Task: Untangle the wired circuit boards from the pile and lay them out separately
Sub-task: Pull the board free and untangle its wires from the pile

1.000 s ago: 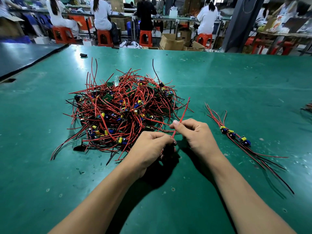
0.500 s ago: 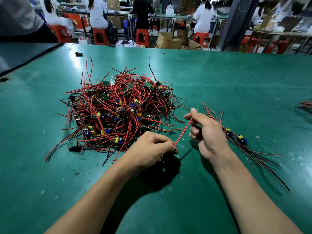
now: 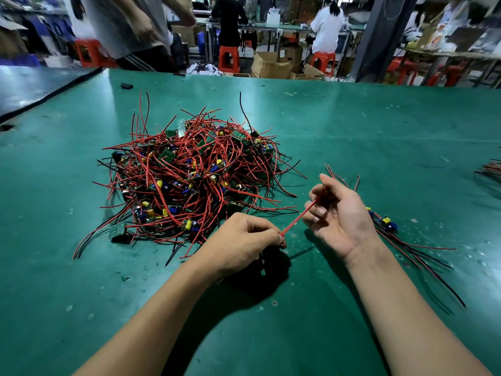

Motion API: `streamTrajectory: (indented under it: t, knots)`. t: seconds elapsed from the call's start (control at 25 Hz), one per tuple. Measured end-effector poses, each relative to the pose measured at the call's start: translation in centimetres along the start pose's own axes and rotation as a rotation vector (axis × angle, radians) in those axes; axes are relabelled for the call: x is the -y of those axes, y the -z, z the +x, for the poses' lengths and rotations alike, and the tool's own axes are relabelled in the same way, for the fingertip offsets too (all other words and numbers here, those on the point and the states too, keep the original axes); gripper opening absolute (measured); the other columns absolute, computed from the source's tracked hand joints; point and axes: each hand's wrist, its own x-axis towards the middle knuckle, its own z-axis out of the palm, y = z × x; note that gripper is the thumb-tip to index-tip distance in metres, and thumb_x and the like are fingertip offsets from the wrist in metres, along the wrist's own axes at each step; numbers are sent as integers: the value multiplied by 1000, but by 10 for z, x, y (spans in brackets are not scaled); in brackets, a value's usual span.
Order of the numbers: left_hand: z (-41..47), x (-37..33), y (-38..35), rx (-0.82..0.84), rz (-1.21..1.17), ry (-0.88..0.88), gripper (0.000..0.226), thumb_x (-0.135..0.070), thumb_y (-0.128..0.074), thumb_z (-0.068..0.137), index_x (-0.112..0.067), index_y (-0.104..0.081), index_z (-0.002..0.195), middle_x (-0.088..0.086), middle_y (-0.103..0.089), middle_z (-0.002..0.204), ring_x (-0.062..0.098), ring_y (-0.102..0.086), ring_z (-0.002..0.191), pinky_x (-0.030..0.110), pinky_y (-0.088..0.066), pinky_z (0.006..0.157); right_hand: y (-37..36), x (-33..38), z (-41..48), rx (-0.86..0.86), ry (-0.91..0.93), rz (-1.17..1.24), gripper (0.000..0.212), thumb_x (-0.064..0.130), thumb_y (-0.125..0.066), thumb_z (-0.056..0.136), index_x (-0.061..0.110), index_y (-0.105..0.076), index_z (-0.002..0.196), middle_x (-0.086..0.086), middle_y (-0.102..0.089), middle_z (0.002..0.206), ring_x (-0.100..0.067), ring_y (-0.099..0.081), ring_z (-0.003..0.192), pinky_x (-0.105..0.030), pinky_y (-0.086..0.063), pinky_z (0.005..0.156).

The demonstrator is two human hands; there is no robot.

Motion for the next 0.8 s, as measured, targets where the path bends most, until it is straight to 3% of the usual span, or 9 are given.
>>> streamTrajectory:
  t: [0.08, 0.16, 0.24, 0.32, 0.4, 0.48, 0.56, 0.68, 0.8]
  knots:
    - [-1, 0, -1, -18, -27, 1, 16, -19, -65, 86, -18, -77, 75, 0, -65, 62, 18, -53, 57, 22, -42, 51, 2, -2, 2, -5, 10, -23, 45, 31, -63, 95, 13, -67, 53, 2, -49, 62, -8, -30, 41, -21, -30, 39]
    - [0, 1, -2, -66, -94, -12, 14, -14, -66, 88, -14, -77, 79, 2, -69, 68, 16, -58, 64, 20, -46, 57, 4, -5, 3, -26, 70, -146, 43, 46, -67, 90, 14, -73, 62, 5, -52, 62, -7, -33, 42, -20, -30, 41]
    - [-1, 1, -2, -96, -208, -29, 8, -13, -68, 89, -11, -75, 91, 4, -73, 76, 15, -62, 69, 23, -49, 67, 5, -7, 4, -19, 109, -281, 50, 62, -69, 75, 13, -77, 76, 7, -55, 63, -7, -35, 45, -20, -30, 43]
    - [-2, 0, -2, -89, -389, -20, 15, -12, -65, 92, -8, -67, 106, 13, -74, 82, 20, -65, 65, 27, -54, 61, 5, -9, 4, 35, 93, -391, 57, 67, -69, 69, 13, -78, 85, 7, -57, 68, -7, -37, 47, -20, -31, 44]
    - [-2, -1, -2, -98, -507, -26, 22, -12, -62, 94, -5, -59, 115, 18, -73, 83, 24, -66, 61, 29, -55, 53, 5, -11, 0, 181, 14, -514, 51, 63, -78, 65, 16, -79, 85, 5, -58, 74, -7, -42, 49, -21, -33, 47]
    - [-2, -2, -2, -123, -544, -57, 27, -14, -61, 94, -7, -55, 119, 16, -72, 80, 23, -66, 57, 28, -53, 48, 6, -14, -6, 401, -91, -627, 42, 49, -89, 66, 19, -78, 92, 1, -64, 82, -10, -54, 57, -28, -39, 60]
    - [-1, -3, -1, -138, -548, -67, 33, -19, -64, 92, -11, -55, 123, 14, -71, 80, 21, -64, 55, 26, -52, 49, 6, -18, -11, 562, -132, -663, 30, 29, -85, 76, 21, -76, 104, -4, -71, 95, -15, -66, 71, -29, -49, 70]
    - [0, -3, 3, -119, -564, -62, 45, -27, -67, 85, -14, -54, 125, 15, -71, 81, 19, -63, 55, 24, -52, 49, 5, -19, -16, 613, -99, -614, 33, 17, -81, 79, 22, -75, 111, -12, -70, 108, -23, -73, 83, -25, -57, 67]
    - [-1, -6, 3, -81, -652, -42, 51, -30, -67, 81, -8, -55, 126, 15, -72, 84, 21, -64, 55, 24, -52, 48, 4, -21, -17, 591, -35, -599, 36, 19, -85, 74, 20, -75, 108, -13, -70, 107, -32, -66, 89, -35, -51, 77]
